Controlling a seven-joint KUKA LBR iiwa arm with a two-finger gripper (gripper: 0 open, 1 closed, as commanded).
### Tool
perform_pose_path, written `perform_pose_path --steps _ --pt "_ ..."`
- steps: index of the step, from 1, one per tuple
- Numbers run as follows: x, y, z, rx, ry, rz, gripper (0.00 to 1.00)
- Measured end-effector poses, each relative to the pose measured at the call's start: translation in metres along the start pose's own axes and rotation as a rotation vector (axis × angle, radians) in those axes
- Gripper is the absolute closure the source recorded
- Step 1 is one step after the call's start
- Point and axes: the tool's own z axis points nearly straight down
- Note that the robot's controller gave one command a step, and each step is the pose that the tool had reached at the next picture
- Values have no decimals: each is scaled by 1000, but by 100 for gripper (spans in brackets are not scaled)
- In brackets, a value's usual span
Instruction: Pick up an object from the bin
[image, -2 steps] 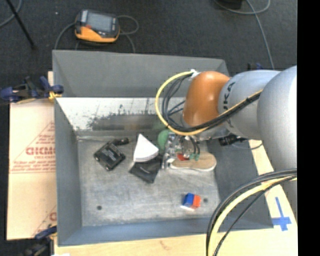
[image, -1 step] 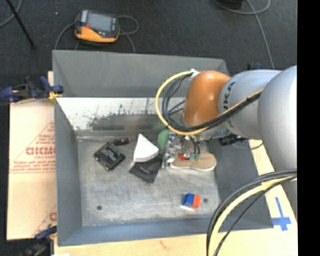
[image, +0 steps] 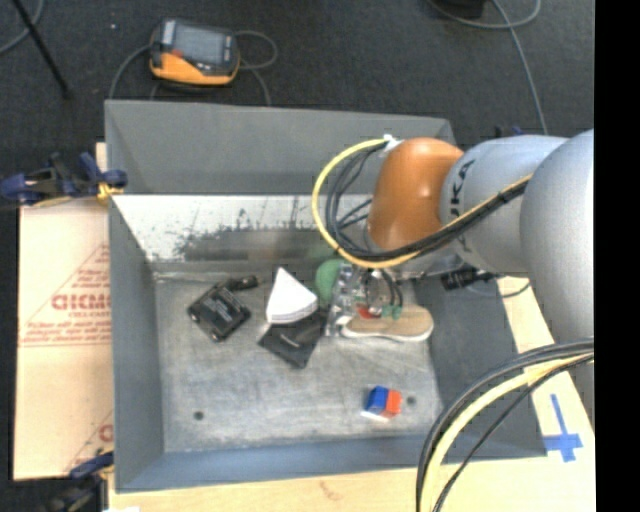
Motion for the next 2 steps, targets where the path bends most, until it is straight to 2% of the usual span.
perform_pose_path --steps 1,2 --pt "1 0 -19 2 5 -1 100" --pt "-1 -1 -42 5 -1 -1 100"
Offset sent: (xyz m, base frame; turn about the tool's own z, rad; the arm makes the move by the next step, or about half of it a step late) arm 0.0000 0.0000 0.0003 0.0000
